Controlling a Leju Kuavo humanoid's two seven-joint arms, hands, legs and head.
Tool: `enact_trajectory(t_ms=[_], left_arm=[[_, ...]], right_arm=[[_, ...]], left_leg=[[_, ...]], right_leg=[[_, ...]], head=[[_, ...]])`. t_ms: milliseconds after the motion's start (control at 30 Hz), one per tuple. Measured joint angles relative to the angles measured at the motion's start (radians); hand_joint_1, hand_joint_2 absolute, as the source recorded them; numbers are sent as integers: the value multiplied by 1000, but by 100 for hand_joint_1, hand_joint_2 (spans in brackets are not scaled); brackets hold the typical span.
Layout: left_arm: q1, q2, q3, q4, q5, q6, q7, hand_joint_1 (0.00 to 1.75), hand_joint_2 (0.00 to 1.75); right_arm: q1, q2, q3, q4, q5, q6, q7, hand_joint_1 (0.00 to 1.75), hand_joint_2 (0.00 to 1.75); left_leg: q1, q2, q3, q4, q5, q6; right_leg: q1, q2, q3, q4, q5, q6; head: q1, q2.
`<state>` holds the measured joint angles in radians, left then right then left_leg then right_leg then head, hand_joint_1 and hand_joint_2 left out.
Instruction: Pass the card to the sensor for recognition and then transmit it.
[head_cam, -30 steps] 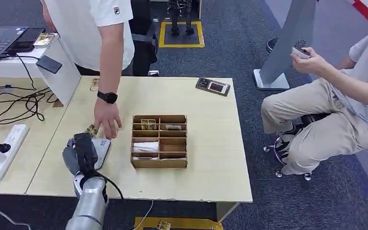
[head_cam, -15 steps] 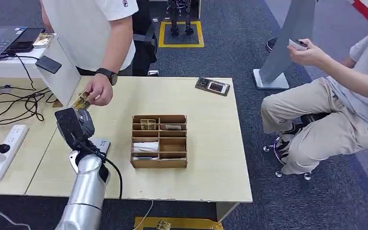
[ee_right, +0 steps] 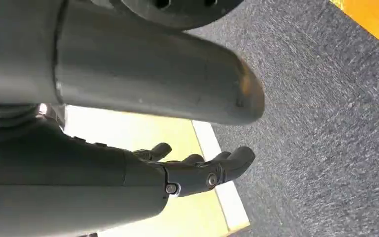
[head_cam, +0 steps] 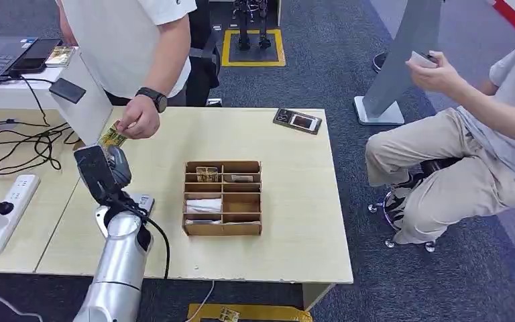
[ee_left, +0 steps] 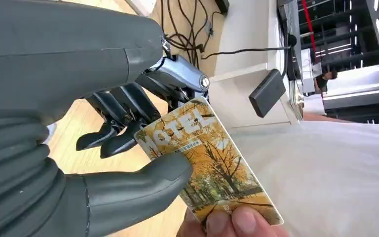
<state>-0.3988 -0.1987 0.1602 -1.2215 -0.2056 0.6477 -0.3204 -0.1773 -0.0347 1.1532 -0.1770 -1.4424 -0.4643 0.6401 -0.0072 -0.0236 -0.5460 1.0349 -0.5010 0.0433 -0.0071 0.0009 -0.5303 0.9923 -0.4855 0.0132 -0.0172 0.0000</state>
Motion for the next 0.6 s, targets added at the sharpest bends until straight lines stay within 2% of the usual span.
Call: enact_trajectory(t_ms=[233,267,300,367,400,600], left_arm=[[-26,13,-4,3,-20,16,23,175,175],[-31,15,-5,4,-31,17,26,101,175],[-35,18,-7,6,-46,18,32,0,175],[-40,22,-15,11,-62,17,39,0,175],[-40,23,-18,11,-66,17,39,0,0],[-23,22,-34,-3,-86,35,-3,0,0]], right_arm=[[-1,0,0,0,0,0,-7,0,0],[-1,0,0,0,0,0,-8,0,0],[-1,0,0,0,0,1,-11,0,0],[-2,0,0,0,0,1,-18,0,0],[-3,0,0,0,0,1,-18,0,0],[-7,3,-3,-3,0,21,-18,0,0]], left_leg=[[0,0,-1,0,0,0],[0,0,-1,0,0,0],[0,0,-1,0,0,0],[0,0,-1,0,0,0],[0,0,-1,0,0,0],[0,0,-1,0,0,0]], right_leg=[[0,0,-1,0,0,0],[0,0,-1,0,0,0],[0,0,-1,0,0,0],[0,0,-1,0,0,0],[0,0,-1,0,0,0],[0,0,-1,0,0,0]], head=[[0,0],[0,0],[0,0],[0,0],[0,0],[0,0]])
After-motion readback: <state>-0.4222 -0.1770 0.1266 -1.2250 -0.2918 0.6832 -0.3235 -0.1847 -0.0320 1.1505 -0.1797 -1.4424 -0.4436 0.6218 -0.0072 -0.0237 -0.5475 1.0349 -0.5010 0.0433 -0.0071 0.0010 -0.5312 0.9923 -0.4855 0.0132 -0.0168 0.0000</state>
